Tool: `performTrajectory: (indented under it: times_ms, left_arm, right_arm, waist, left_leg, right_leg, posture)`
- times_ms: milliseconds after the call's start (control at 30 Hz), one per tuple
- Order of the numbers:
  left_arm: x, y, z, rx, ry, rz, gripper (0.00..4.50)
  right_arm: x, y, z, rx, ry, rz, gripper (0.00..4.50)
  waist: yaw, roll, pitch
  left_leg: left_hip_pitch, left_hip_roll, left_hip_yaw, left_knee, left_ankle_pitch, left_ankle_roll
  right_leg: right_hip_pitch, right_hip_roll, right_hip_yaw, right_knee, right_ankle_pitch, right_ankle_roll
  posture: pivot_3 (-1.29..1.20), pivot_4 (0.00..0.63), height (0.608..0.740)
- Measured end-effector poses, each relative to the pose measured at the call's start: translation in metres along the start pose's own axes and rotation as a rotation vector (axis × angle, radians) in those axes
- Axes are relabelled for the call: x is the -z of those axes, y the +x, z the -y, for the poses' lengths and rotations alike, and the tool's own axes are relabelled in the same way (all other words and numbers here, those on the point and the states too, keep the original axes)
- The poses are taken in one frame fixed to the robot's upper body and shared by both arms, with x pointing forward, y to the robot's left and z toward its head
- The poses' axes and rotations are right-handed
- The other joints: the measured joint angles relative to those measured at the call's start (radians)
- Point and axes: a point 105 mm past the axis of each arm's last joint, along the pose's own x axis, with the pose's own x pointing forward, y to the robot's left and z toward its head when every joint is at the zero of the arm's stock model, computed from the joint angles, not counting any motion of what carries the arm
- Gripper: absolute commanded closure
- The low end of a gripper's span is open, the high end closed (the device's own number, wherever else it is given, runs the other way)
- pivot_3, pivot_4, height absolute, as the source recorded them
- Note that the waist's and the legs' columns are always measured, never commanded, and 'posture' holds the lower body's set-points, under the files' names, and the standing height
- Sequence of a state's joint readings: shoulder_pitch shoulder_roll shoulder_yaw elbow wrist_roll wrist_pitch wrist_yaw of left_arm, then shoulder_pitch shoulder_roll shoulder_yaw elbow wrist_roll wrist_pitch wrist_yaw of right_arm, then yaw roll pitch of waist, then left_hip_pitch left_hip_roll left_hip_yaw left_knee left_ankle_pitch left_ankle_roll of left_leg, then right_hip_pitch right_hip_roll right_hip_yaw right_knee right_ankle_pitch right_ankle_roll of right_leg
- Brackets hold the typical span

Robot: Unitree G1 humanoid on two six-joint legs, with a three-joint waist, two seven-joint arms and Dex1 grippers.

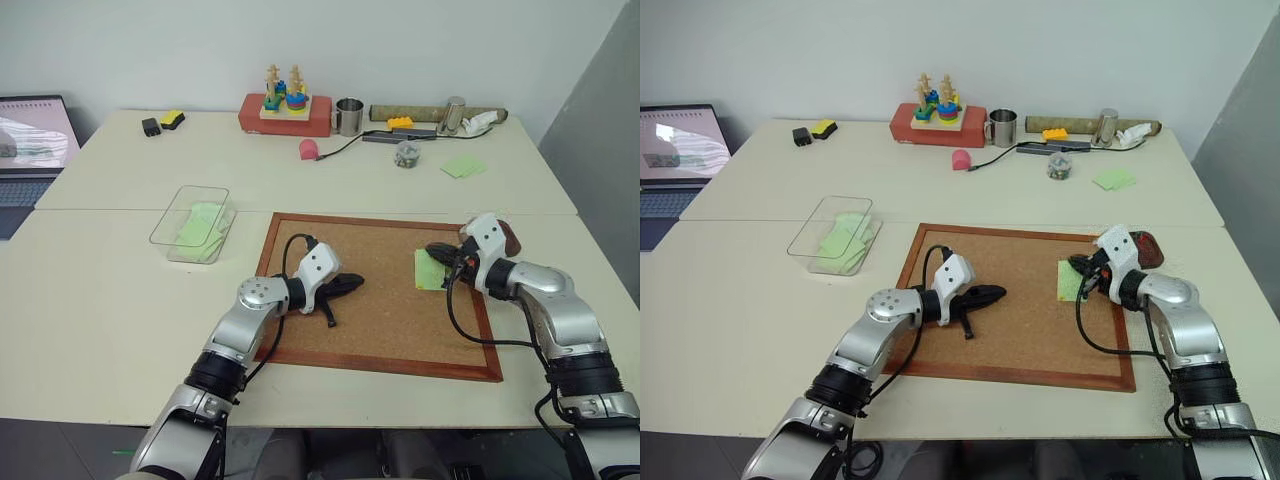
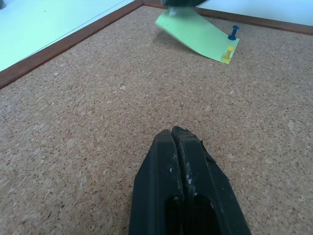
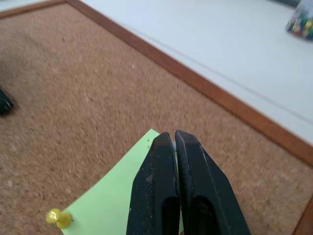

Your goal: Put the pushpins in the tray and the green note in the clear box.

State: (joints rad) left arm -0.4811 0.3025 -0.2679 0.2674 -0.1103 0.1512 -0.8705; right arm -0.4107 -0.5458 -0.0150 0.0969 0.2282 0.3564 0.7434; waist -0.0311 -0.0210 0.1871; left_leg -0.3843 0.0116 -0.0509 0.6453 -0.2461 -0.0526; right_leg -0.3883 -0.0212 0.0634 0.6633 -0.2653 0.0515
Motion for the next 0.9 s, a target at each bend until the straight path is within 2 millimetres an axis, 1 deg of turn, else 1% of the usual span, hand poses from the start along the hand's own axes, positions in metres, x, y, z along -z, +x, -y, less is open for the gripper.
performTrajectory:
  times_ms: [267,400,500,600,667,700,800,900]
  left_arm:
    - [0.001,-0.001,0.0,-0.008,0.002,0.0,4.5]
    - [0.001,-0.001,0.001,-0.011,0.007,0.0,4.5]
    - [0.0,-0.001,0.001,-0.015,0.009,0.0,4.5]
    - [0.001,-0.001,0.001,-0.018,0.01,0.0,4.5]
    - [0.001,-0.001,0.001,-0.023,0.01,0.0,4.5]
    - [0.001,-0.001,0.001,-0.025,0.011,-0.001,4.5]
    - [0.001,-0.001,0.002,-0.023,0.015,-0.002,4.5]
    - [0.001,-0.001,0.002,-0.024,0.017,-0.003,4.5]
  right_arm:
    - [-0.006,-0.001,-0.001,0.005,0.001,0.028,4.49]
    - [-0.015,-0.003,0.001,0.024,-0.004,0.059,4.49]
    - [-0.015,-0.005,0.003,0.03,0.01,0.059,4.49]
    - [-0.016,-0.007,0.009,0.062,0.008,0.057,4.49]
    - [-0.015,-0.009,0.019,0.115,-0.003,0.044,4.49]
    - [-0.013,-0.011,0.033,0.191,-0.027,0.017,4.49]
    - [-0.009,-0.023,0.065,0.359,-0.07,-0.028,4.49]
    - [-0.001,-0.03,0.084,0.471,-0.103,-0.084,4.49]
  waist:
    - [0.0,0.0,0.0]
    - [-0.001,0.001,0.0]
    - [0.0,0.001,0.0]
    - [0.0,0.001,0.0]
    - [0.0,0.001,0.0]
    - [0.0,0.001,0.0]
    - [0.0,0.001,0.0]
    - [-0.001,0.001,-0.001]
  left_leg:
    - [0.0,0.0,0.0,0.0,0.0,0.0]
    - [0.0,0.0,0.0,0.0,0.0,0.0]
    - [0.0,0.0,0.0,0.0,0.0,0.0]
    - [0.0,0.0,0.0,0.0,0.0,0.0]
    - [0.0,0.0,0.0,0.0,0.0,0.0]
    - [0.0,0.0,0.0,0.0,0.0,0.0]
    - [0.0,0.0,0.001,-0.001,0.0,0.0]
    - [0.0,0.0,0.001,-0.001,0.0,0.0]
  right_leg:
    - [0.0,0.0,0.0,0.0,0.0,0.0]
    - [0.0,0.0,0.0,0.0,0.0,0.0]
    - [0.0,0.0,0.0,0.0,0.0,0.0]
    - [0.0,0.0,0.0,0.0,0.0,0.0]
    - [0.0,0.0,0.0,0.0,0.0,0.0]
    - [0.0,0.0,0.0,0.0,0.0,0.0]
    - [0.0,0.0,0.0,-0.001,0.0,0.0]
    - [0.0,0.0,0.001,0.0,0.0,0.0]
  posture:
    - [0.0,0.15,0.74]
    - [0.0,0.15,0.74]
    - [0.0,0.15,0.74]
    - [0.0,0.15,0.74]
    - [0.0,0.15,0.74]
    - [0.0,0.15,0.74]
    - [0.0,0.15,0.74]
    - [0.0,0.15,0.74]
